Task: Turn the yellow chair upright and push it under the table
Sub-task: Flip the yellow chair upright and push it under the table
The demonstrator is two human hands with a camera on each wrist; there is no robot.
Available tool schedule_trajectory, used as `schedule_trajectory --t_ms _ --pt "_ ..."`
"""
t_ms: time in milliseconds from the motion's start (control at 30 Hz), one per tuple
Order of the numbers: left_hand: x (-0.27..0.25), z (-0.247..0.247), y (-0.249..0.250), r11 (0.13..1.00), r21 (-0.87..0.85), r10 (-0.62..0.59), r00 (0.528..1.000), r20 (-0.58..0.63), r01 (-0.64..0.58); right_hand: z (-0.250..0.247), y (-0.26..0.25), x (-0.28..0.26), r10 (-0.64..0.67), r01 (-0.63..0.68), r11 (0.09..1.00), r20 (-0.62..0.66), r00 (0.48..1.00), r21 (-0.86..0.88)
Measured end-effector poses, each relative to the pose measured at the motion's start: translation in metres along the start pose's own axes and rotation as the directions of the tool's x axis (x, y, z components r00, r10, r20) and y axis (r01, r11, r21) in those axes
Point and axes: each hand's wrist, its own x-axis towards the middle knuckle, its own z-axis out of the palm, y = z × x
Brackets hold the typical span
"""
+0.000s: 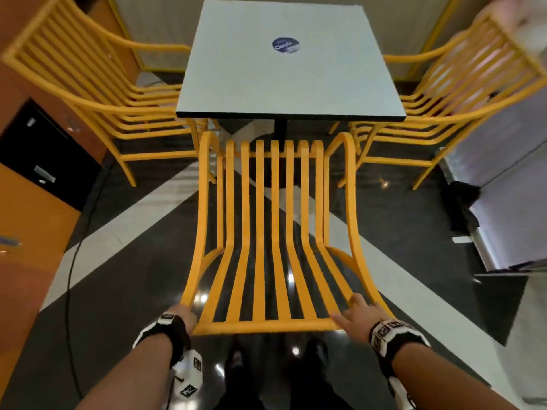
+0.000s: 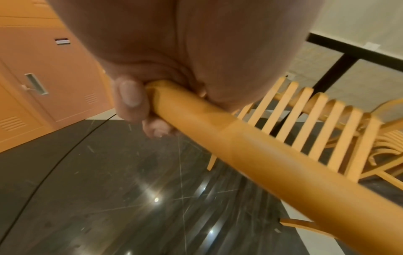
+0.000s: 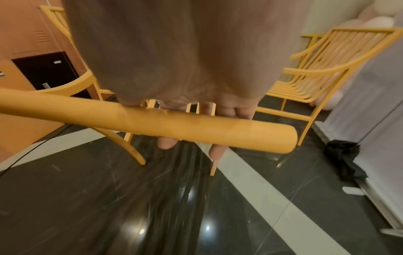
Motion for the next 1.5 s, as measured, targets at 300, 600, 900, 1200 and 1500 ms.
schedule_trajectory --t_ms 300,600,900,1200,1500 --pt "-0.039 -0.049 0.040 0.888 0.215 0.453 0.854 -0.257 -0.406 -0.075 -0.007 -0.023 -0.108 0.103 0.994 -0.150 0.983 -0.042" --pt "-0.044 -0.100 0.100 0.827 0.326 0.556 0.752 -0.355 -0.458 -0.138 -0.002 -0.008 0.011 -0.018 1.000 -0.421 0.907 -0.012" --pt "-0.031 -0.105 0.103 0.792 0.362 0.604 0.722 -0.339 -0.492 -0.137 -0.003 0.006 0.034 -0.020 0.999 -0.515 0.856 0.034" --pt "-0.018 -0.148 0.148 0.846 0.261 0.530 0.783 -0.326 -0.464 -0.182 -0.005 0.034 0.027 0.018 0.997 -0.556 0.831 0.075" --pt "-0.010 -0.174 0.215 0.917 0.117 0.392 0.813 -0.430 -0.381 -0.244 0.007 0.080 -0.008 0.090 0.988 -0.549 0.836 0.122"
